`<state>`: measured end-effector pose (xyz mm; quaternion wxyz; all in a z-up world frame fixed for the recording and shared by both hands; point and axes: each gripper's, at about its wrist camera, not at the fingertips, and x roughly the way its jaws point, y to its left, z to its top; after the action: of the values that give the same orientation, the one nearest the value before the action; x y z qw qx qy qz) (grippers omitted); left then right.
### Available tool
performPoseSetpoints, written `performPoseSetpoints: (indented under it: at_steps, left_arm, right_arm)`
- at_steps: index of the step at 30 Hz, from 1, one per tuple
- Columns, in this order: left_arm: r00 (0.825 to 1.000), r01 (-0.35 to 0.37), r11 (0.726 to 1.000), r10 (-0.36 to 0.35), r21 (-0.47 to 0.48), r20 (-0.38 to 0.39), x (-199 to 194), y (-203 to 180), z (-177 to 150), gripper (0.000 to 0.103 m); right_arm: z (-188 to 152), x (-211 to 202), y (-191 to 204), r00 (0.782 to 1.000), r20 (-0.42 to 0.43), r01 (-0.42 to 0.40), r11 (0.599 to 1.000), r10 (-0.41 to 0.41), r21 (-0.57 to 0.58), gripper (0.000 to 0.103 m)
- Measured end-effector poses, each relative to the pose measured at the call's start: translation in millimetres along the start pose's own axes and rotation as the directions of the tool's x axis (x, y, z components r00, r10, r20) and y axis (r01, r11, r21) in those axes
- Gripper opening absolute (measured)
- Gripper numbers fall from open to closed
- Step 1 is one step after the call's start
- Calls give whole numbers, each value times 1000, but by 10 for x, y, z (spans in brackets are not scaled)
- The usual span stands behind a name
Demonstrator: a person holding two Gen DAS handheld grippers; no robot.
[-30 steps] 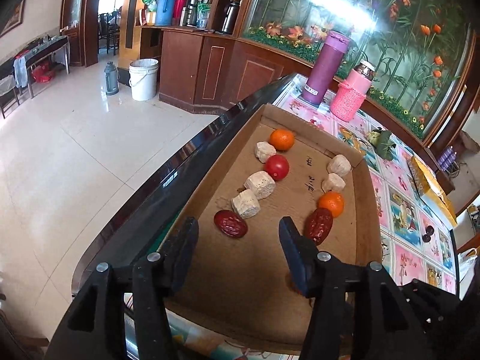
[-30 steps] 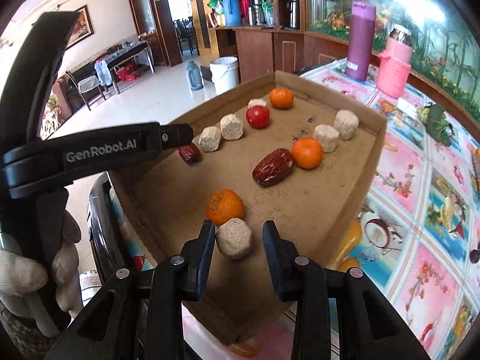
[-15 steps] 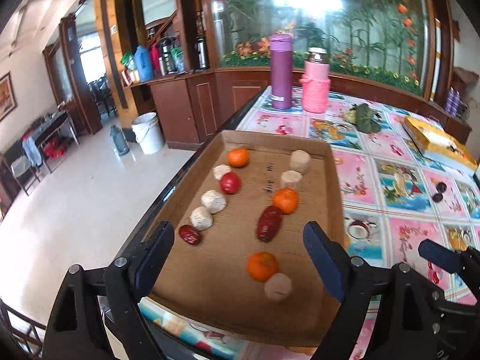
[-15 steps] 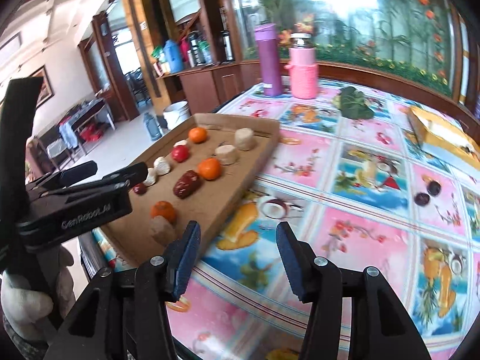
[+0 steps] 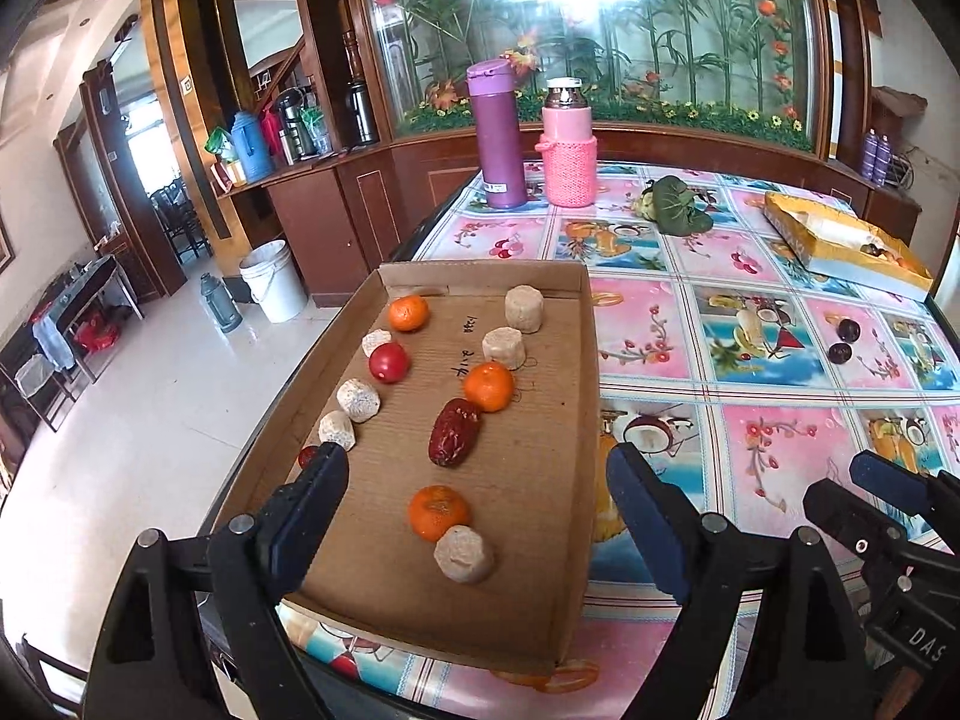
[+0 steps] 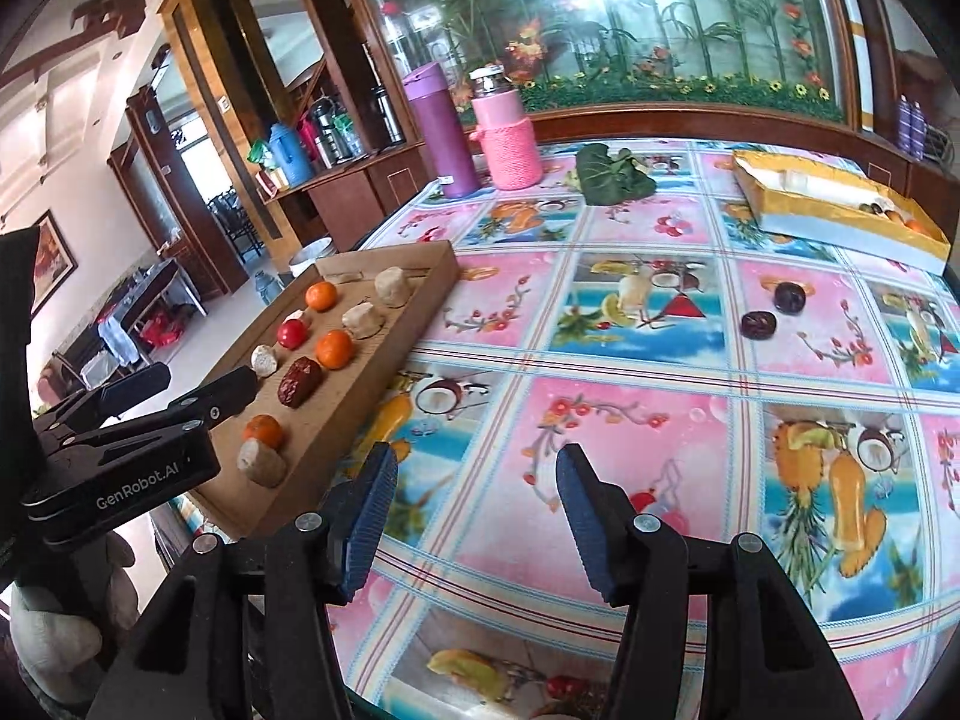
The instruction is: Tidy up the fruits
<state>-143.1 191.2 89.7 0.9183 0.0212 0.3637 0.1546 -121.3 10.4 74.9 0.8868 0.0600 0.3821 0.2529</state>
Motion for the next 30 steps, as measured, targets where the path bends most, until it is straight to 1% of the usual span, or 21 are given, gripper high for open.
performPoseSetpoints:
  at_steps: [11, 18, 20, 23, 26, 28, 29, 30]
  left_arm:
    - [1000, 18, 999, -17, 40, -22, 68, -170, -1, 87]
    - [998, 35, 999, -33, 40, -48, 157, -214, -18, 87]
    - [998, 39, 999, -38, 30, -41, 159, -211, -18, 87]
    - [999, 47, 999, -47, -24, 21, 58, -126, 13, 87]
    - [990, 50, 993, -35, -104, 140, -162, 35, 68, 89]
    - [978, 38, 986, -4, -161, 209, -313, 150, 93, 103]
    - [969, 33, 980, 17, -194, 247, -402, 222, 88, 103]
    - [964, 28, 976, 31, -216, 265, -447, 273, 82, 103]
  right_arm:
    - [-49, -22, -312, 999, -14, 29, 998, -28, 62, 60]
    - [-96, -31, -560, 998, -34, 64, 992, -60, 112, 60]
    - [-115, -30, -631, 997, -43, 69, 988, -64, 135, 60]
    - [-136, -17, -655, 996, -54, 78, 988, -71, 136, 60]
    - [-163, 16, -508, 995, -59, 83, 993, -78, 79, 62]
    - [-195, 51, -339, 995, -65, 74, 997, -72, 21, 64]
    - [-208, 75, -237, 995, -67, 70, 997, -71, -17, 65]
    - [-216, 95, -146, 995, -69, 67, 997, -71, -49, 65]
